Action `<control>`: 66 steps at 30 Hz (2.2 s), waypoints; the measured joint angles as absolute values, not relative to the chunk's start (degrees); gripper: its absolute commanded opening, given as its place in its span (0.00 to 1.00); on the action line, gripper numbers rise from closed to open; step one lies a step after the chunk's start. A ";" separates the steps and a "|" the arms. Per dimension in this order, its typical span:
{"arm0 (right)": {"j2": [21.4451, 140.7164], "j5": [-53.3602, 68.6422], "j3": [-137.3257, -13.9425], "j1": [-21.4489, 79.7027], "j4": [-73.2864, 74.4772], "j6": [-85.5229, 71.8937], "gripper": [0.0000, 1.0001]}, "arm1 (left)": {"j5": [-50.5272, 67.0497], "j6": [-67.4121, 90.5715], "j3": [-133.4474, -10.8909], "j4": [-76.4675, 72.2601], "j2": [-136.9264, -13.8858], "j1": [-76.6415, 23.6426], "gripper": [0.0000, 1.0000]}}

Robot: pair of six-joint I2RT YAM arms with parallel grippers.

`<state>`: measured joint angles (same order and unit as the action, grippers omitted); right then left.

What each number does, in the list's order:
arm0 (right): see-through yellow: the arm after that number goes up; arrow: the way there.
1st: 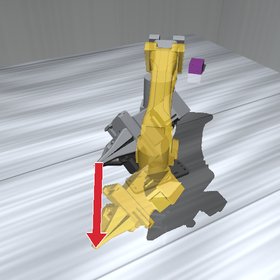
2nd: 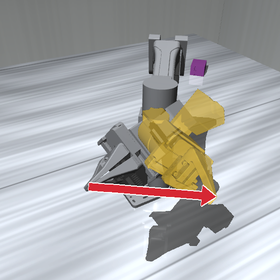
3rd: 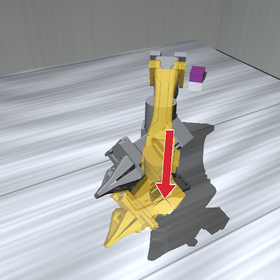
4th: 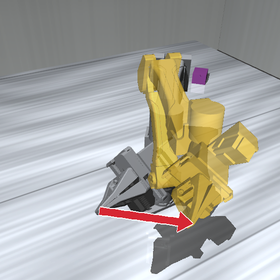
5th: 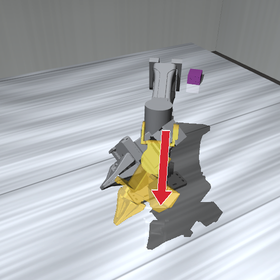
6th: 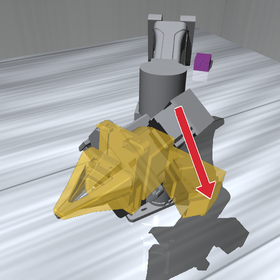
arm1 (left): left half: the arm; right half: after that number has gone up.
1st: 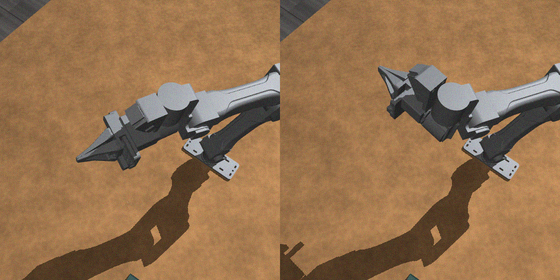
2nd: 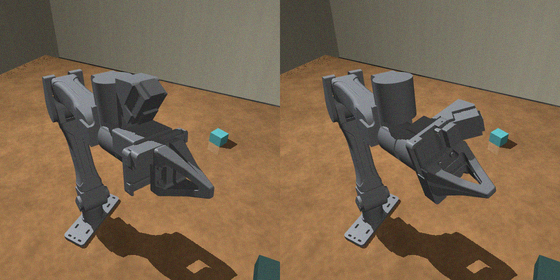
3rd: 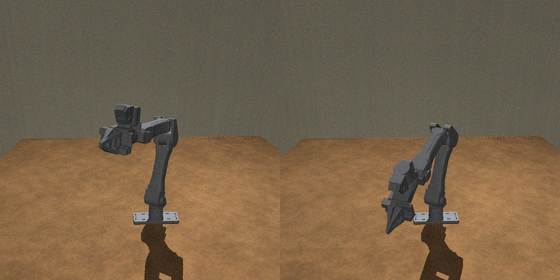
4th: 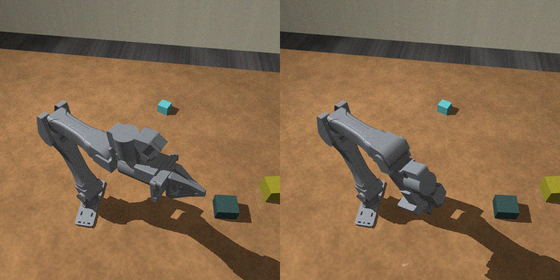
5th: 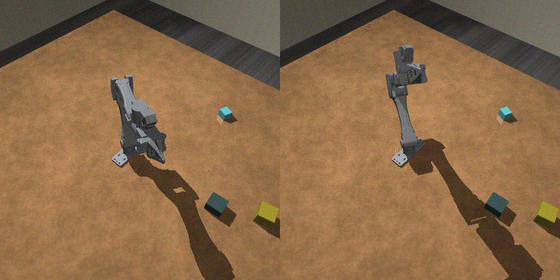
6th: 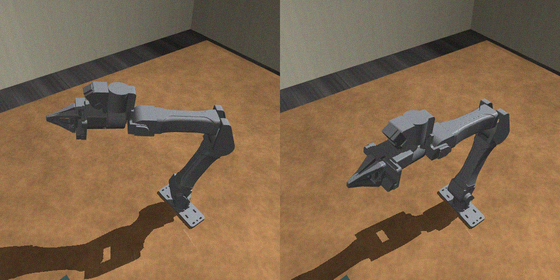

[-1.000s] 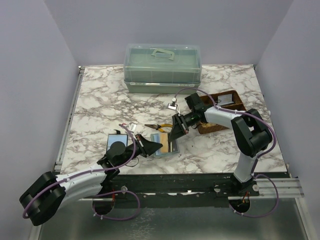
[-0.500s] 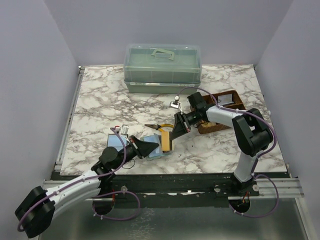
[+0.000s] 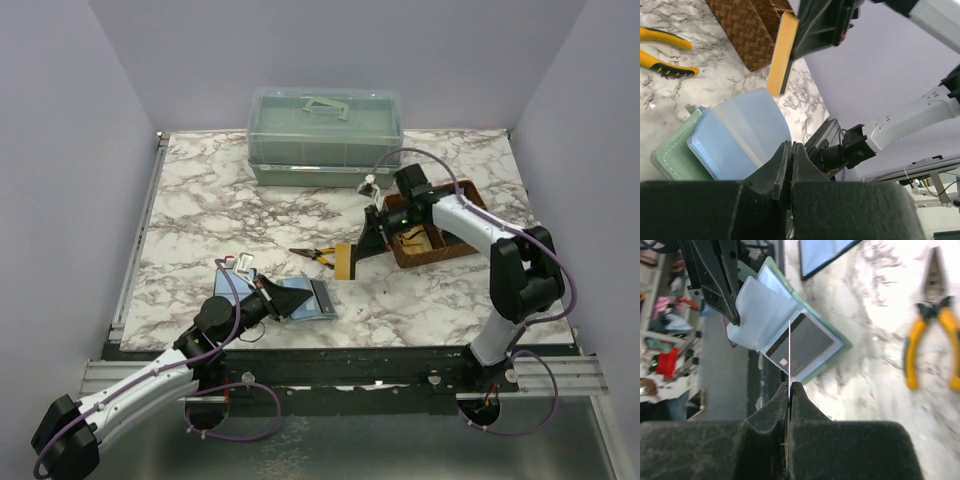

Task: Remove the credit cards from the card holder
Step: Place the credit card in the storage box, then place the card holder at the center of the board.

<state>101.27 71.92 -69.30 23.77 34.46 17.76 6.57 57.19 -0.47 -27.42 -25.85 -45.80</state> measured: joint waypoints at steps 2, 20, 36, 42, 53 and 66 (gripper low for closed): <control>98.67 70.02 -70.00 20.56 36.75 19.86 0.00 | 6.55 57.21 -0.47 -26.59 -26.15 -45.80 0.00; 106.21 48.64 -89.06 -3.53 54.30 38.44 0.00 | 6.61 53.47 -2.92 -23.46 -33.71 -45.43 0.00; 108.51 38.89 -85.60 0.16 55.05 37.76 0.30 | 6.63 52.99 -2.96 -23.49 -34.61 -45.06 0.00; 106.26 31.59 -84.88 0.27 51.05 33.43 0.38 | 6.63 53.04 -2.96 -23.62 -35.14 -45.06 0.00; 90.96 49.80 -77.80 0.10 44.80 31.59 0.47 | 7.09 52.90 -3.07 -23.88 -38.72 -45.06 0.00; 84.16 73.87 -55.05 13.28 30.52 32.60 0.48 | 5.93 54.65 -4.78 -17.17 -41.54 -44.84 0.00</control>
